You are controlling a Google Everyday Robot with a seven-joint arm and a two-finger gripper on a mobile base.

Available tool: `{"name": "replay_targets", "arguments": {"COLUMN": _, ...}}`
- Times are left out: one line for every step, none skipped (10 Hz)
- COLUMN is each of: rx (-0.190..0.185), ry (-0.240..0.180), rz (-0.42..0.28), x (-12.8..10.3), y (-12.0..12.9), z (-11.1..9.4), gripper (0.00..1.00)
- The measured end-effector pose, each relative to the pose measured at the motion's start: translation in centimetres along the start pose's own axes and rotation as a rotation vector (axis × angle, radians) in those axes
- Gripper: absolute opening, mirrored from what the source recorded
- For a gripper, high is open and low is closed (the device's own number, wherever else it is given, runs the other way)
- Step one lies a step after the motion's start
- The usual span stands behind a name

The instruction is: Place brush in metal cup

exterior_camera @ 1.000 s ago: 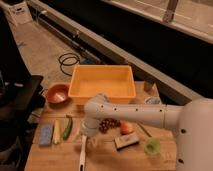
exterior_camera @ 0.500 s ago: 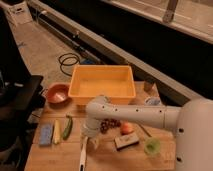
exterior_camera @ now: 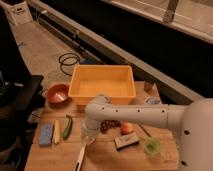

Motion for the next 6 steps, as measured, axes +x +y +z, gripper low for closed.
{"name": "replay_targets", "arguments": {"rx": 0.005, "ry": 0.032, "rz": -0.001, "x": -0.1, "y": -0.5, "z": -1.3, "gripper": 0.0}}
{"name": "replay_targets", "arguments": {"rx": 0.013, "ry": 0.073, "rz": -0.004, "x": -0.2, "y": -1.0, "z": -3.2, "gripper": 0.0}}
{"name": "replay_targets", "arguments": {"rx": 0.022, "ry": 0.127, "rz": -0.009, "x": 0.0, "y": -1.5, "z": -5.7, "gripper": 0.0}}
{"name": "replay_targets", "arguments": {"rx": 0.024, "ry": 0.174, "rz": -0.01, "x": 0.5, "y": -1.9, "z": -8.1, "gripper": 0.0}}
{"name": "replay_targets", "arguments": {"rx": 0.024, "ry": 0.207, "rz": -0.005, "x": 1.3, "y": -2.0, "z": -9.7, "gripper": 0.0}}
{"name": "replay_targets", "arguments": {"rx": 0.03, "ry": 0.247, "rz": 0.0, "x": 2.8, "y": -1.9, "z": -11.8, "gripper": 0.0}}
